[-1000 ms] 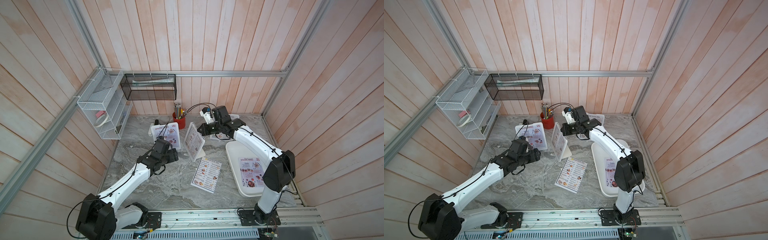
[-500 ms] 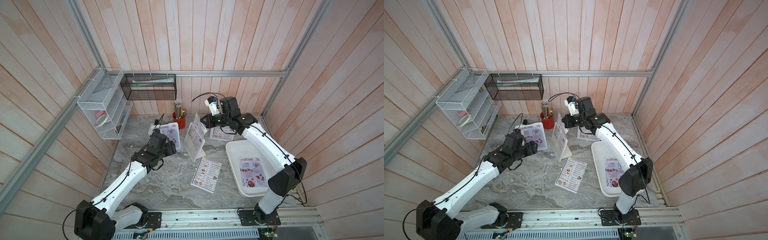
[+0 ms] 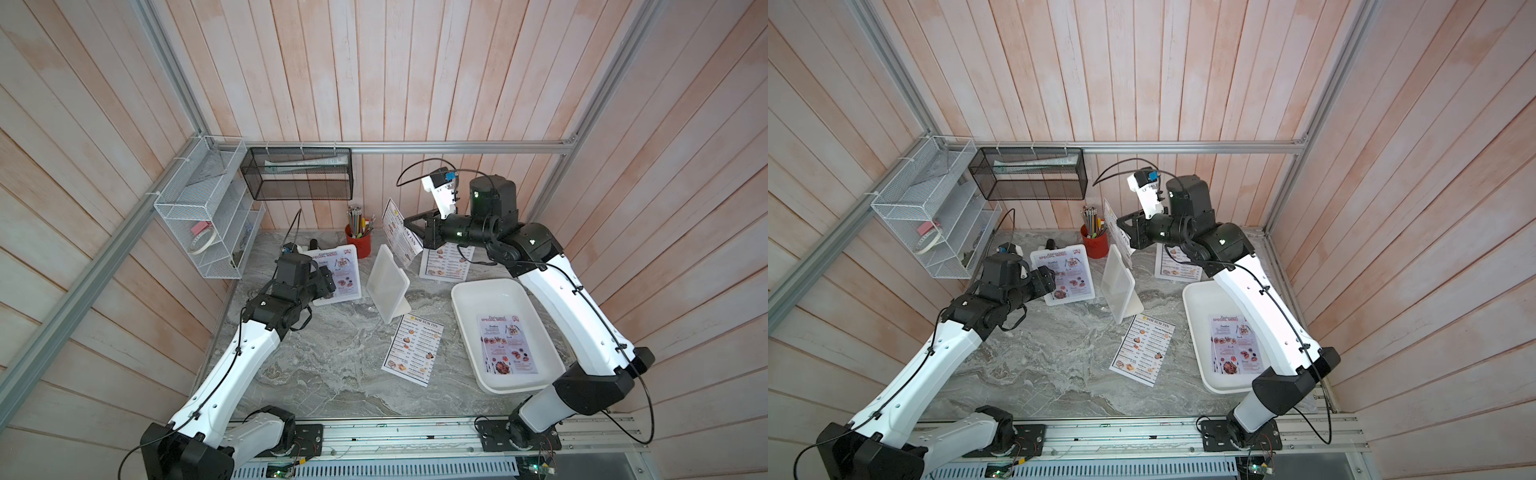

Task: Replace the menus in the menu holders
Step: Place the menu at the center of the board.

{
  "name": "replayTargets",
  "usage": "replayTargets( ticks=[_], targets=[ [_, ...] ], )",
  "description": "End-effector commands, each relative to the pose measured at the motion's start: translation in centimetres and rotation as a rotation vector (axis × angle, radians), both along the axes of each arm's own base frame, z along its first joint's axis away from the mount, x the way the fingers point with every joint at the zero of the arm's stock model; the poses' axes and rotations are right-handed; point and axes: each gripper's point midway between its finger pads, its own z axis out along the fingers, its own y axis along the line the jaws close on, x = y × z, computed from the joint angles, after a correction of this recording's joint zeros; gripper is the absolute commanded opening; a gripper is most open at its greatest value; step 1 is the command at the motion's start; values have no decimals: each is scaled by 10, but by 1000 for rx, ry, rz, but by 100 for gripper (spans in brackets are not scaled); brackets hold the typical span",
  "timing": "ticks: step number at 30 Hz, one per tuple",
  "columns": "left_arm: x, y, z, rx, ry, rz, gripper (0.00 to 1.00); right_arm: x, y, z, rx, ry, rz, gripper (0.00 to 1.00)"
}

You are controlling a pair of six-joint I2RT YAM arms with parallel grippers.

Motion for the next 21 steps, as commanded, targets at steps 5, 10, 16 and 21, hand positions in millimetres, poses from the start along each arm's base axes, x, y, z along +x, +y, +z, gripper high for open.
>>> replayTargets(
  ticks=[5, 10, 16, 21],
  targets=[
    [-3, 35, 6, 50, 11, 97, 84, -71, 62, -30, -19, 70, 258, 0],
    [-8, 53, -2, 47, 34, 144, 84, -113, 88, -60, -1, 161, 400, 0],
    [-9, 57, -6, 38, 45, 154, 84, -128, 93, -109, -56, 259, 460, 0],
    [-10, 55, -9, 31, 55, 145, 84, -101, 88, -184, -136, 347, 467, 0]
  ],
)
